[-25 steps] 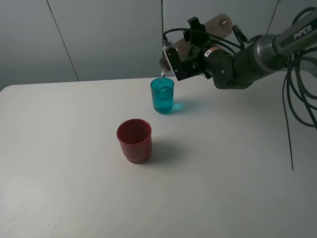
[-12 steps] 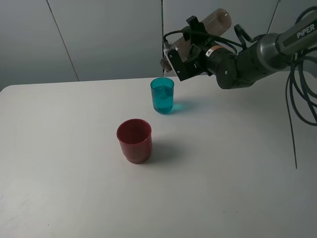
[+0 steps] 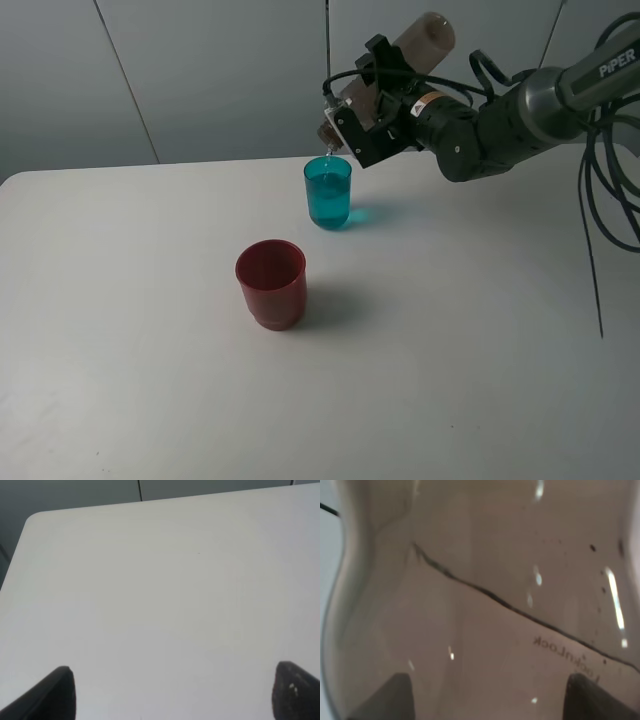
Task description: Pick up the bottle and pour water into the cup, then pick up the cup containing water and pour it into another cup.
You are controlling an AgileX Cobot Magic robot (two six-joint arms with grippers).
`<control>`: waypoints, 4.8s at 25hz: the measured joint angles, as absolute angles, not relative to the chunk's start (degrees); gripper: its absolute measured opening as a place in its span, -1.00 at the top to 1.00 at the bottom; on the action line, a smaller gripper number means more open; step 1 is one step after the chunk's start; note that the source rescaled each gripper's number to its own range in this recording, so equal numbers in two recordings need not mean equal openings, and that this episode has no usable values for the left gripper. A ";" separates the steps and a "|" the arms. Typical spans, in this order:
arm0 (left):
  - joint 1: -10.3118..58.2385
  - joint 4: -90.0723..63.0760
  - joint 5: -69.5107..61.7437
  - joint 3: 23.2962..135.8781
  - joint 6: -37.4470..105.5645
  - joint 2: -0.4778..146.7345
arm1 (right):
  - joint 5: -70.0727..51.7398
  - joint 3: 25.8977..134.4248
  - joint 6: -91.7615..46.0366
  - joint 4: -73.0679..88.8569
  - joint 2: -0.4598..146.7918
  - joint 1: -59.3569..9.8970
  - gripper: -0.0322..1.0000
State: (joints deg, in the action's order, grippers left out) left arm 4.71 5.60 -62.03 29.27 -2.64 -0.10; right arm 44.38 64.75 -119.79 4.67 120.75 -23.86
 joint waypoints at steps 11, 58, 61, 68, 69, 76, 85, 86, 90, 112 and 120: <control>4.71 5.60 -62.03 29.27 -2.64 -0.10 | 46.85 64.75 -119.79 1.52 120.75 -23.86 0.84; 4.71 5.60 -62.03 29.27 -2.64 -0.10 | 25.56 48.59 4.12 -10.05 102.89 -16.62 0.84; 4.71 5.60 -62.03 29.27 -2.39 -0.10 | 34.91 44.00 1.97 -5.67 103.78 -16.39 0.84; 4.71 5.60 -62.03 29.27 -2.42 -0.10 | 43.67 41.45 -4.55 4.40 107.51 -16.25 0.84; 4.71 5.60 -62.03 29.27 -2.42 -0.10 | 45.02 41.45 -5.18 5.18 108.23 -16.14 0.84; 4.71 5.60 -62.03 29.27 -2.42 -0.10 | 54.80 41.45 -6.67 13.15 112.78 -16.04 0.84; 4.71 5.60 -62.03 29.27 -2.42 -0.10 | 60.08 41.45 -6.90 16.04 118.85 -16.04 0.84; 4.71 5.60 -62.03 29.27 -2.42 -0.10 | 60.08 41.45 -6.90 16.04 119.12 -16.04 0.84; 4.71 5.60 -62.03 29.27 -2.42 -0.10 | 60.08 41.45 -6.90 16.04 119.46 -16.04 0.84; 4.71 5.60 -62.03 29.27 -2.54 -0.10 | 59.28 40.96 -6.80 16.18 117.69 -16.04 -0.99; 4.71 5.60 -62.03 29.27 -2.54 -0.10 | 56.93 40.86 -7.14 15.83 105.21 -16.04 -0.99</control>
